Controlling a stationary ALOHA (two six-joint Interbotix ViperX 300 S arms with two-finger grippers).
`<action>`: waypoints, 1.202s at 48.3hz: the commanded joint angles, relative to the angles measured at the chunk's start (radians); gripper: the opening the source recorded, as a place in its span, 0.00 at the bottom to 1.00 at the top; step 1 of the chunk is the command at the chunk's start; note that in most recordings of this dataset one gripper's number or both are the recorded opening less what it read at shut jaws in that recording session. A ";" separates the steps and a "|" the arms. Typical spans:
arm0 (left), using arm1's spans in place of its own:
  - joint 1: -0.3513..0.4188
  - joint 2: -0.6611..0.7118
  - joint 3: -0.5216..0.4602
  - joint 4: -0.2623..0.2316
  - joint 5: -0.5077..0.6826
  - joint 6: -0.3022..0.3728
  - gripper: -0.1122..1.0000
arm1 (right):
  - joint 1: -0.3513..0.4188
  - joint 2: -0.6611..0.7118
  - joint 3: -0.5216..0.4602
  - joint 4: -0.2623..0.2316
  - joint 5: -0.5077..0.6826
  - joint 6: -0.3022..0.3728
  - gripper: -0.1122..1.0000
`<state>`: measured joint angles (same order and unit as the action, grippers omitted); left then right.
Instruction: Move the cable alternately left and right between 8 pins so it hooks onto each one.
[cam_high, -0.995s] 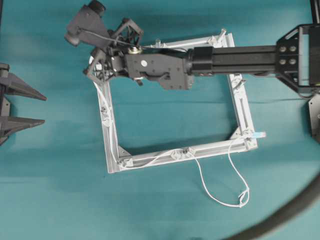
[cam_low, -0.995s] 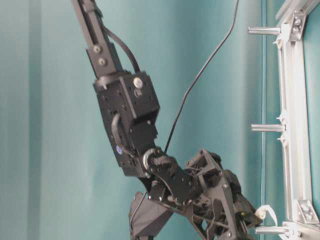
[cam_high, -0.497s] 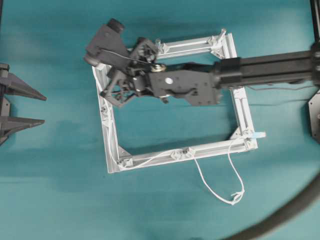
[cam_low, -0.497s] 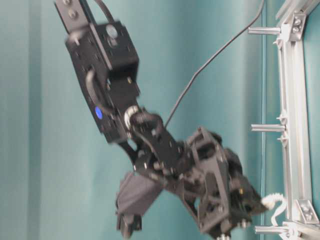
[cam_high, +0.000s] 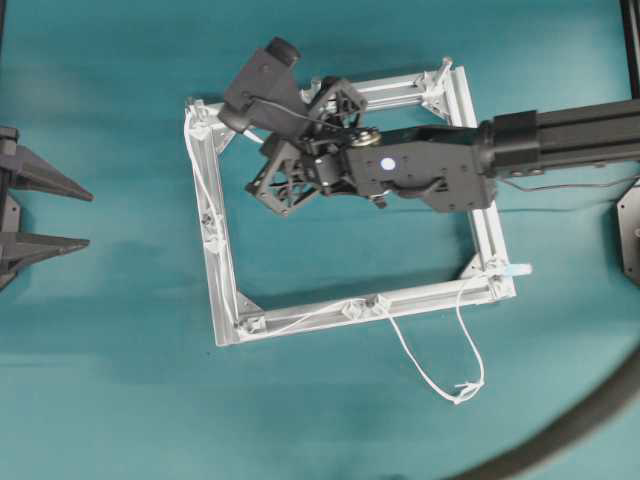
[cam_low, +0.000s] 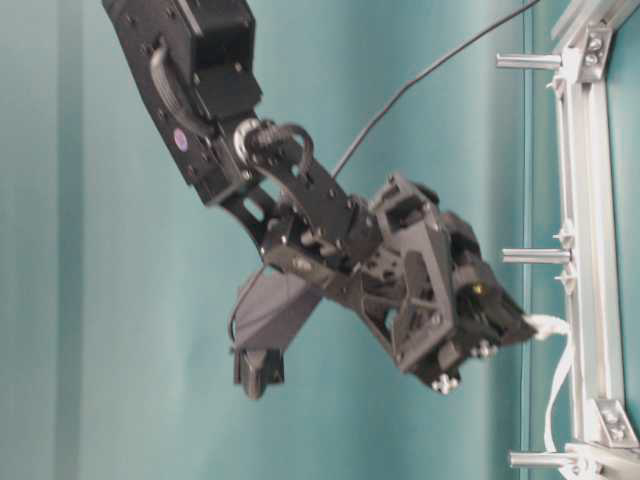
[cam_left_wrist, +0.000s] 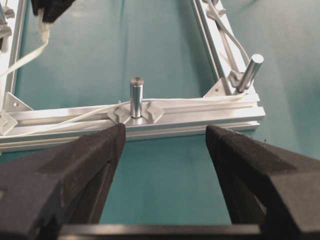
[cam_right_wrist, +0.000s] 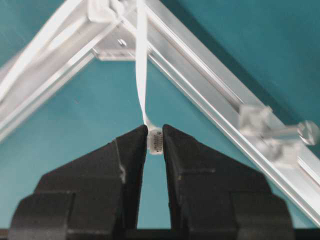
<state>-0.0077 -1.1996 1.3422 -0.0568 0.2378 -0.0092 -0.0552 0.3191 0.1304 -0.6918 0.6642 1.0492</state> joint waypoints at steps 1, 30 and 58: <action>-0.003 0.006 -0.011 0.003 -0.005 -0.005 0.78 | 0.003 -0.069 0.017 -0.006 0.012 0.000 0.22; -0.003 0.006 -0.011 0.003 -0.005 -0.005 0.78 | -0.031 -0.224 0.209 0.034 0.011 0.000 0.22; -0.003 0.006 -0.009 0.003 -0.005 -0.005 0.78 | -0.146 -0.393 0.436 0.031 0.054 -0.014 0.22</action>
<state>-0.0077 -1.1996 1.3407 -0.0568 0.2378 -0.0092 -0.1841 -0.0322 0.5584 -0.6581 0.7148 1.0385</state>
